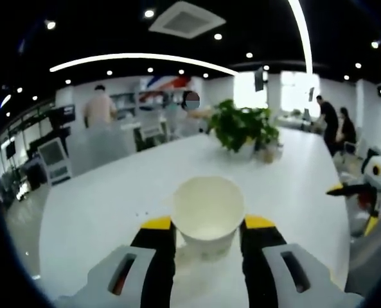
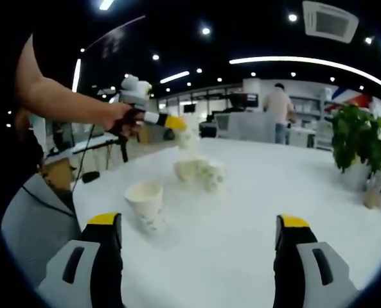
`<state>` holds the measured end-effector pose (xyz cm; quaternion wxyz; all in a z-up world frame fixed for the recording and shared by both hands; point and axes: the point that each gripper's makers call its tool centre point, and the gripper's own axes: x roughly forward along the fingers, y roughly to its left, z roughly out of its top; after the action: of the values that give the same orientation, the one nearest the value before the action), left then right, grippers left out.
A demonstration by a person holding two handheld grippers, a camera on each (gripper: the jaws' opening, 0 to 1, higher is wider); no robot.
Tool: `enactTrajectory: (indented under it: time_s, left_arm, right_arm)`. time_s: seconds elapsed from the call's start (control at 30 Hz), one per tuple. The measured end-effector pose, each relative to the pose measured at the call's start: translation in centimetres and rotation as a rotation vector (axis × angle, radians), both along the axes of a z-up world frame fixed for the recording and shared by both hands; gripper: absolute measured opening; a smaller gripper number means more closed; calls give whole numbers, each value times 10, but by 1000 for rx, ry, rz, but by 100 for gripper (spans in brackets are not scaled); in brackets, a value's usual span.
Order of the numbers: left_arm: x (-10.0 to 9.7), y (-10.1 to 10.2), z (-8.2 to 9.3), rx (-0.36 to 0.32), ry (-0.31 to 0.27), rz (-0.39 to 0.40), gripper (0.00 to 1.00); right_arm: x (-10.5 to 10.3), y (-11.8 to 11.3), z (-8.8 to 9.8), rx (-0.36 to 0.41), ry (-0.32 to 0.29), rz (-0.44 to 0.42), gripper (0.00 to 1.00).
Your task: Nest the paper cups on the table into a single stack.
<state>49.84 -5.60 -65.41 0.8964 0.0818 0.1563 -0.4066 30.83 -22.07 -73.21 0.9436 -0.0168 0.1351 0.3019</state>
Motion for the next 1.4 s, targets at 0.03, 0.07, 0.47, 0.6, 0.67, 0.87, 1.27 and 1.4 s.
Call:
enactTrajectory:
  time_s: [0.03, 0.07, 0.47, 0.6, 0.67, 0.87, 1.27, 1.4]
  left_arm:
    - [-2, -1, 1, 1, -1, -3, 38]
    - [-3, -1, 1, 2, -2, -6, 38]
    - [-16, 0, 8, 14, -28, -46, 37]
    - [-20, 0, 11, 7, -28, -50, 36]
    - [-23, 0, 12, 6, -30, -55, 36]
    - [-34, -3, 17, -4, -33, -77, 36]
    - [-55, -6, 24, 22, -43, -96, 37]
    - [-64, -10, 24, 28, -43, -115, 37]
  right_arm:
    - [-1, 1, 0, -1, 0, 2, 98]
    - [-1, 1, 0, 0, 0, 3, 98]
    - [-3, 2, 3, -8, -6, 11, 98]
    - [-3, 3, 3, -8, -5, 15, 99]
    - [-3, 4, 4, -12, -9, 17, 99]
    - [-2, 5, 5, -8, -11, 19, 99]
    - [0, 6, 6, -7, -13, 20, 98]
    - [0, 9, 6, -5, -15, 27, 99]
